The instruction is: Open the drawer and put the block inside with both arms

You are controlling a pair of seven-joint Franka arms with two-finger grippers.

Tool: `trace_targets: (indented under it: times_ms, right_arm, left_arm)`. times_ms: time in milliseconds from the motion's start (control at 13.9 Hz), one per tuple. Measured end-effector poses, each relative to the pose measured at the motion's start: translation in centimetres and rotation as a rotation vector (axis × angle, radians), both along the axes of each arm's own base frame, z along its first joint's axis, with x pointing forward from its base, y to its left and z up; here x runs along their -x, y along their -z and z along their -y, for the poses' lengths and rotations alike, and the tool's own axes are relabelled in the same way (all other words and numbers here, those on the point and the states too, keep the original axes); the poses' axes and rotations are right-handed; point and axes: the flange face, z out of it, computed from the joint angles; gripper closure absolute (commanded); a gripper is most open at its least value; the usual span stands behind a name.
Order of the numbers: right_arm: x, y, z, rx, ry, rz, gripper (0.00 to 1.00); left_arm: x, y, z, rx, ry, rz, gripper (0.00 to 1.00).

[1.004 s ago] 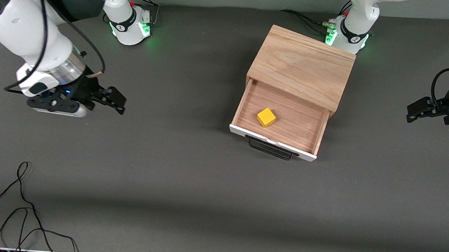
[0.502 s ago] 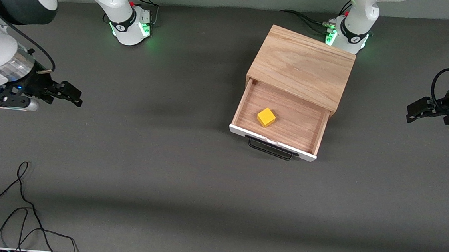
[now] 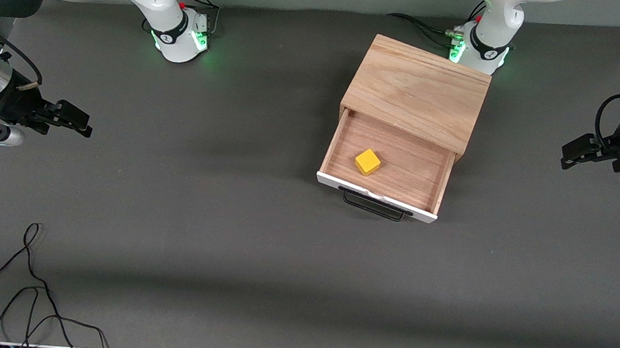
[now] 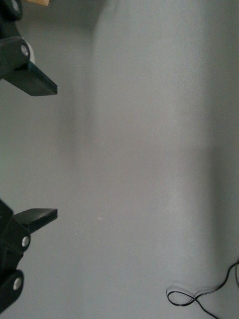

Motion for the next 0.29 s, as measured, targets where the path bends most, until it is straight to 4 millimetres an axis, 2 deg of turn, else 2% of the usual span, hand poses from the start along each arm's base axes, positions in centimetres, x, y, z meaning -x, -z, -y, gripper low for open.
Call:
trace_targets:
  times_ms: [287]
  right_arm:
    - [-0.34, 0.74, 0.03, 0.002, -0.009, -0.013, 0.0]
  left_arm:
    - [0.0, 0.0, 0.01, 0.001, 0.0, 0.0, 0.0]
